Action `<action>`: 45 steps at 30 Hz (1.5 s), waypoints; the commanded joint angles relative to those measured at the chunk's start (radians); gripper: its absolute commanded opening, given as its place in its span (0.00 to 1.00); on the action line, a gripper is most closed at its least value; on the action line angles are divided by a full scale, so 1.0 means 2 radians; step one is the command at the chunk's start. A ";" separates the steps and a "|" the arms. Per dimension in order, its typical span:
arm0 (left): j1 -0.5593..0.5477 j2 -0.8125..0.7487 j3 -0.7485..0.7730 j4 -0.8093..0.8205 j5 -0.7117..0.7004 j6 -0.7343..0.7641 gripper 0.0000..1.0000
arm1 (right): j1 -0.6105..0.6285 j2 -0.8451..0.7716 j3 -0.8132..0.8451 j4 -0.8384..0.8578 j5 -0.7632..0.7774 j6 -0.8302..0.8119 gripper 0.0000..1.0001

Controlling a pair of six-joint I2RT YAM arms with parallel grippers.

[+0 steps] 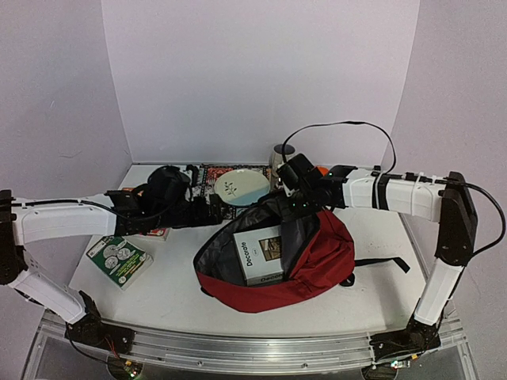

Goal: Pack the student bag
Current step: Pick up the book at the center of the board.

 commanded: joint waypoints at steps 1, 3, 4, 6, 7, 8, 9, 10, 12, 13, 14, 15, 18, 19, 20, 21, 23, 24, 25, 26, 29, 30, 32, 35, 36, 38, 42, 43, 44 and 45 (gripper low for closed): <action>0.074 -0.024 -0.010 -0.055 0.002 0.002 0.99 | -0.003 -0.016 -0.023 -0.018 0.010 -0.009 0.14; 0.105 -0.020 -0.011 -0.078 0.001 0.001 1.00 | -0.002 -0.021 -0.030 -0.018 0.007 -0.013 0.15; 0.122 -0.020 -0.016 -0.084 0.010 -0.003 1.00 | -0.003 -0.024 -0.034 -0.019 0.004 -0.014 0.16; 0.160 -0.022 -0.033 -0.087 0.042 -0.015 1.00 | -0.002 -0.028 -0.038 -0.019 -0.004 -0.018 0.16; 0.185 -0.023 -0.042 -0.087 0.059 -0.023 1.00 | -0.002 -0.030 -0.040 -0.019 -0.007 -0.020 0.17; 0.204 -0.025 -0.050 -0.087 0.072 -0.029 1.00 | -0.003 -0.031 -0.041 -0.018 -0.009 -0.022 0.17; 0.223 -0.026 -0.057 -0.087 0.085 -0.033 1.00 | -0.003 -0.033 -0.043 -0.018 -0.010 -0.024 0.17; 0.239 -0.025 -0.063 -0.088 0.098 -0.038 1.00 | -0.002 -0.034 -0.045 -0.016 -0.012 -0.026 0.18; 0.263 -0.017 -0.067 -0.094 0.128 -0.040 1.00 | -0.002 -0.036 -0.050 -0.010 -0.018 -0.031 0.19; 0.275 -0.010 -0.066 -0.100 0.138 -0.043 1.00 | -0.003 -0.037 -0.053 -0.007 -0.022 -0.034 0.20; 0.289 -0.005 -0.064 -0.107 0.145 -0.046 1.00 | -0.003 -0.037 -0.055 -0.005 -0.027 -0.037 0.21; 0.296 -0.002 -0.064 -0.113 0.150 -0.048 1.00 | -0.003 -0.038 -0.056 -0.003 -0.031 -0.040 0.23; 0.320 -0.004 -0.064 -0.143 0.130 -0.071 0.99 | -0.003 -0.045 -0.064 0.006 -0.037 -0.047 0.24; 0.321 -0.006 -0.062 -0.156 0.110 -0.080 1.00 | -0.003 -0.049 -0.067 0.010 -0.039 -0.049 0.24; 0.322 -0.007 -0.056 -0.174 0.079 -0.087 1.00 | -0.003 -0.053 -0.070 0.013 -0.041 -0.051 0.25; 0.323 -0.005 -0.050 -0.191 0.060 -0.088 1.00 | -0.003 -0.057 -0.074 0.018 -0.042 -0.053 0.26; 0.323 0.002 -0.038 -0.220 0.026 -0.090 0.99 | -0.002 -0.063 -0.080 0.025 -0.041 -0.061 0.29; 0.323 0.007 -0.032 -0.236 0.005 -0.093 0.99 | -0.002 -0.064 -0.083 0.029 -0.038 -0.064 0.30; 0.322 0.011 -0.031 -0.245 -0.008 -0.095 0.99 | -0.003 -0.063 -0.083 0.030 -0.033 -0.068 0.31; 0.322 0.016 -0.030 -0.251 -0.019 -0.096 1.00 | -0.003 -0.062 -0.083 0.031 -0.028 -0.071 0.32; 0.323 0.029 -0.032 -0.260 -0.044 -0.102 0.99 | -0.003 -0.059 -0.083 0.034 -0.024 -0.082 0.37; 0.323 0.036 -0.032 -0.262 -0.050 -0.103 0.99 | -0.003 -0.060 -0.083 0.037 -0.030 -0.085 0.38; 0.323 0.052 -0.031 -0.265 -0.062 -0.105 0.98 | -0.003 -0.066 -0.082 0.045 -0.054 -0.096 0.40; 0.323 0.075 -0.027 -0.270 -0.082 -0.107 0.96 | -0.002 -0.085 -0.093 0.065 -0.084 -0.112 0.47; 0.322 0.081 -0.024 -0.272 -0.088 -0.109 0.95 | -0.002 -0.092 -0.097 0.071 -0.090 -0.117 0.49; 0.322 0.097 -0.021 -0.274 -0.100 -0.112 0.94 | -0.002 -0.103 -0.102 0.079 -0.095 -0.123 0.51; 0.322 0.132 -0.014 -0.277 -0.107 -0.112 0.90 | -0.002 -0.112 -0.112 0.101 -0.108 -0.132 0.54; 0.322 0.142 -0.013 -0.277 -0.105 -0.111 0.88 | -0.002 -0.112 -0.114 0.106 -0.110 -0.133 0.55; 0.322 0.150 -0.012 -0.278 -0.102 -0.110 0.86 | -0.002 -0.113 -0.117 0.110 -0.112 -0.133 0.55; 0.322 0.157 -0.013 -0.279 -0.097 -0.109 0.83 | -0.002 -0.113 -0.119 0.114 -0.116 -0.133 0.56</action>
